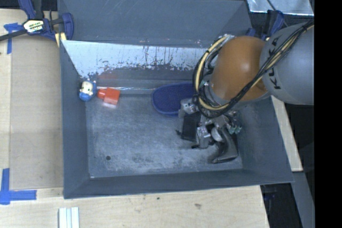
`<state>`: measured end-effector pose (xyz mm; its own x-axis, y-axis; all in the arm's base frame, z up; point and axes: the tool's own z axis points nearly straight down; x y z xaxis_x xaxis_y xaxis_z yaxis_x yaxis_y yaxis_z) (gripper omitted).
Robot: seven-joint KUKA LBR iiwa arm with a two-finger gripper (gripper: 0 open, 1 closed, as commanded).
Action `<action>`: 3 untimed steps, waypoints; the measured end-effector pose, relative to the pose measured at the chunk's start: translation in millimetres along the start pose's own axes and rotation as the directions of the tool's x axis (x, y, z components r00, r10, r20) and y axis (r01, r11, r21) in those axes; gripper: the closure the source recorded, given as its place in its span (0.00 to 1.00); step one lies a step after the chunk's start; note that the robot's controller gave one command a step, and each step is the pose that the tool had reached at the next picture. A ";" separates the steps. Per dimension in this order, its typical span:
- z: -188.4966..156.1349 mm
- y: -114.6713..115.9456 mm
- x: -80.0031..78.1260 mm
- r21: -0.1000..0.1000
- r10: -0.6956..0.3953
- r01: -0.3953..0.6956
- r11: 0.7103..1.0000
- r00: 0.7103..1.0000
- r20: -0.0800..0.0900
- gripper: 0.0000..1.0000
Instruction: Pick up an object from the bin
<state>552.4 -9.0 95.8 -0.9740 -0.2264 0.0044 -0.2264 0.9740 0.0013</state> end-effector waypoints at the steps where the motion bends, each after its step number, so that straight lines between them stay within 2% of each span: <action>1: 26.0 -48.1 36.3 0.000 0.332 -0.332 0.943 0.943 0.005 0.00; 2: 24.3 -48.2 34.2 0.000 0.330 -0.330 0.944 0.944 0.011 1.00; 3: -100.5 -46.7 38.1 0.000 0.315 -0.315 0.949 0.949 0.017 1.00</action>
Offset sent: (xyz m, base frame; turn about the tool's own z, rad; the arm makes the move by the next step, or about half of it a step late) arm -0.0248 -0.0539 -0.0258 0.3380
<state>526.3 -63.1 196.3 -0.9956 0.0925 -0.0121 0.0925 0.9957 -0.0004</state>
